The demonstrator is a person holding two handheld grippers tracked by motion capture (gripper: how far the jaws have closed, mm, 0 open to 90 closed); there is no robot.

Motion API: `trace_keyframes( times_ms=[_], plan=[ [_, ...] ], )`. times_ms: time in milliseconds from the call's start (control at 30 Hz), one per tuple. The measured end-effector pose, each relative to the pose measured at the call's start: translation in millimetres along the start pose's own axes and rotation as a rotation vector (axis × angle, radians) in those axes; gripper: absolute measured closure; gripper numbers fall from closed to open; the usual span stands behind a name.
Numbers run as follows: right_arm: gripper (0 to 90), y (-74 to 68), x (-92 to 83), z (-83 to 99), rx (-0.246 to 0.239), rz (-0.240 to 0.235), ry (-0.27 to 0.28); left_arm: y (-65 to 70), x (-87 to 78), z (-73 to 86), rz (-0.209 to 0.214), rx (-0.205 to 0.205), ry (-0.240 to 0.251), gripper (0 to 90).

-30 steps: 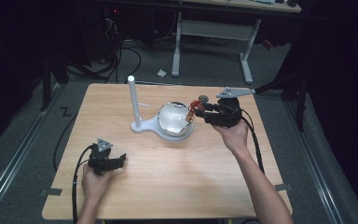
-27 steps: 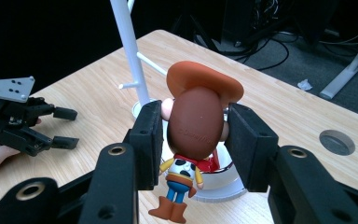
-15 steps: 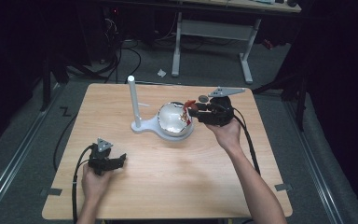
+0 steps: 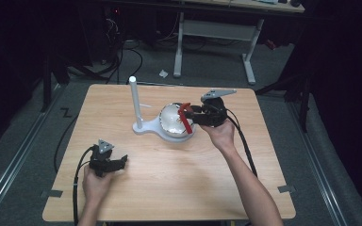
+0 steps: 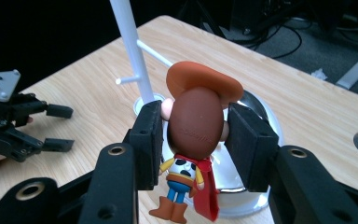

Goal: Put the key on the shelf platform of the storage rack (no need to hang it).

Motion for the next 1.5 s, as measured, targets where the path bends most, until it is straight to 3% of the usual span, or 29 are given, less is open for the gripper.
trace_keyframes(
  times_ms=[400,867,1500],
  plan=[
    [57.6,2.0,5.2,-11.9,0.005,0.003,0.023,0.1,0.1,0.0,0.000,-0.001,0.001,23.4],
    [57.4,14.1,36.9,11.2,0.062,0.029,-0.045,0.0,0.0,0.0,0.000,0.000,0.000,23.4],
    [56.9,15.8,66.2,29.3,0.055,0.060,-0.108,0.0,0.0,0.0,0.000,0.000,0.000,23.4]
  ],
)
Point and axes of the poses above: each handheld gripper's, and its own axes: x roughly forward along the jaws, z roughly out of its underside, y roughly to its right, the point moved 4 cm from there along x, roughly forward along the jaws, and after that the axes turned 12 degrees about -x, right-handed, at the moved point
